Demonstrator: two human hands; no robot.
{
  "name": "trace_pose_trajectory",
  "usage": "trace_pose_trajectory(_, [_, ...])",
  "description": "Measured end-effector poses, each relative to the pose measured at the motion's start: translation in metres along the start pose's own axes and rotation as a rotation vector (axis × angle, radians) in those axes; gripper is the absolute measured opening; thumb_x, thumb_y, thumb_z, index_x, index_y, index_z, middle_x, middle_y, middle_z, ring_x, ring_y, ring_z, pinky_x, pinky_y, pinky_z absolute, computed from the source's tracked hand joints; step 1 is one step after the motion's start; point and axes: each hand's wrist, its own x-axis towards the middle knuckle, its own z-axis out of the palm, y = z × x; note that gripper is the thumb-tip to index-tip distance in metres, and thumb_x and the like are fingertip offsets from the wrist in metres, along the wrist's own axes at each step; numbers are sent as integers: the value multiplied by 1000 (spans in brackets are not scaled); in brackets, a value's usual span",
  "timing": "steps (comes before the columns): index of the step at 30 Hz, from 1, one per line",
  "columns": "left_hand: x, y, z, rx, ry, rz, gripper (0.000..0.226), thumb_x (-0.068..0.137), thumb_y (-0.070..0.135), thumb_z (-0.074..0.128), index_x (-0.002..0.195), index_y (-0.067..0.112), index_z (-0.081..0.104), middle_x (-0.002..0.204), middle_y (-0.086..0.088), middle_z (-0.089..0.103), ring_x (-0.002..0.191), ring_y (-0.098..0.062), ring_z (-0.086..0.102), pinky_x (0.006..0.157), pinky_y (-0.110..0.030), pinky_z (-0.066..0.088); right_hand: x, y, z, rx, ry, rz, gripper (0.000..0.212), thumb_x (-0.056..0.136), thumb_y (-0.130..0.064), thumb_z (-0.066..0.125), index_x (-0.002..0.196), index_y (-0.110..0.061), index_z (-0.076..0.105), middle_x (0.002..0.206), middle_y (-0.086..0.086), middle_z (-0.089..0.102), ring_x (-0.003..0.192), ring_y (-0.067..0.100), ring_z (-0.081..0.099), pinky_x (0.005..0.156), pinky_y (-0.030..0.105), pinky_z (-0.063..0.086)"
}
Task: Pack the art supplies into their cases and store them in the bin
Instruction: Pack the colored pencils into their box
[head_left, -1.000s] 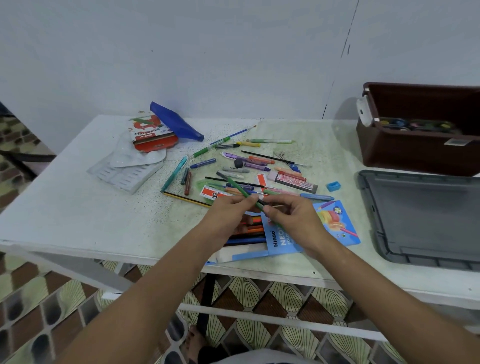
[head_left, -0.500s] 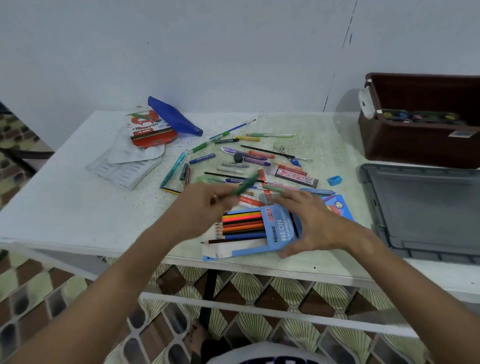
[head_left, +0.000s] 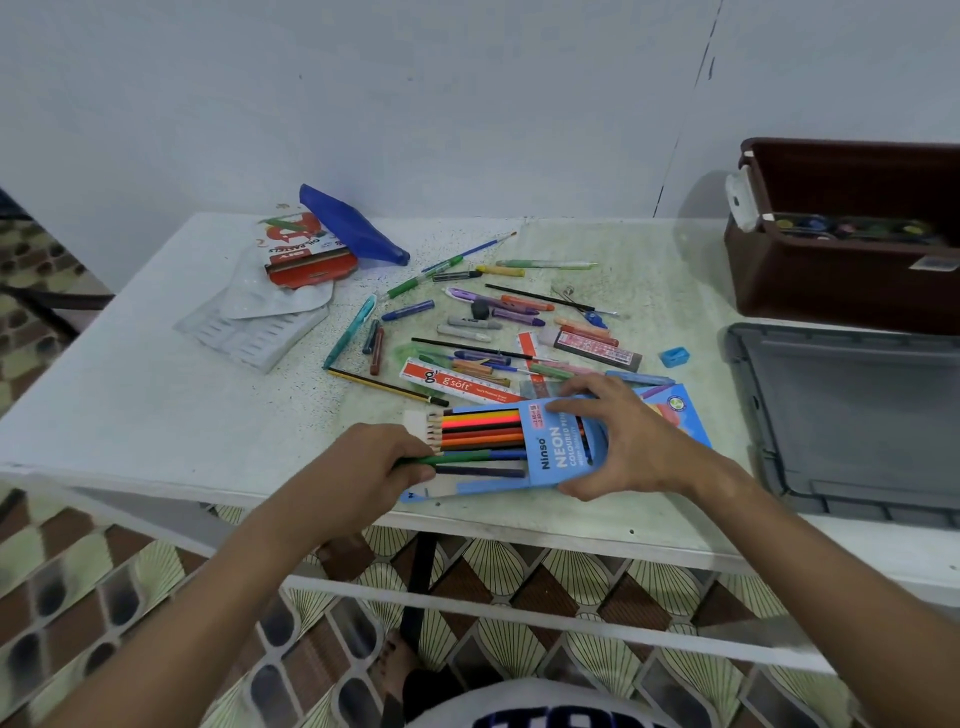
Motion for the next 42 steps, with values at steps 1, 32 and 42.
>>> trace_pose_trajectory(1, [0, -2, -2, 0, 15, -9, 25, 95, 32, 56, 110, 19, 70, 100, 3, 66, 86, -11, 56, 73, -25, 44, 0, 0, 1, 3, 3, -1, 90, 54, -57, 78, 135, -28, 50, 134, -14, 32, 127, 6, 27, 112, 34, 26])
trace_pose_trajectory(32, [19, 20, 26, 544, 93, 116, 27, 88, 8, 55, 110, 22, 64, 105, -2, 53, 97, -23, 51, 76, -32, 35, 0, 0, 9, 21, 62, 24, 87, 57, -60, 82, 133, -31, 51, 137, -12, 32, 129, 7, 23, 113, 41, 26])
trace_pose_trajectory(42, [17, 21, 33, 353, 195, 154, 15, 91, 17, 59, 94, 16, 73, 92, -2, 57, 83, -21, 53, 66, -31, 47, -1, -1, 12, 20, 80, 20, 89, 53, -66, 78, 131, -30, 54, 136, -12, 34, 129, 6, 24, 113, 39, 25])
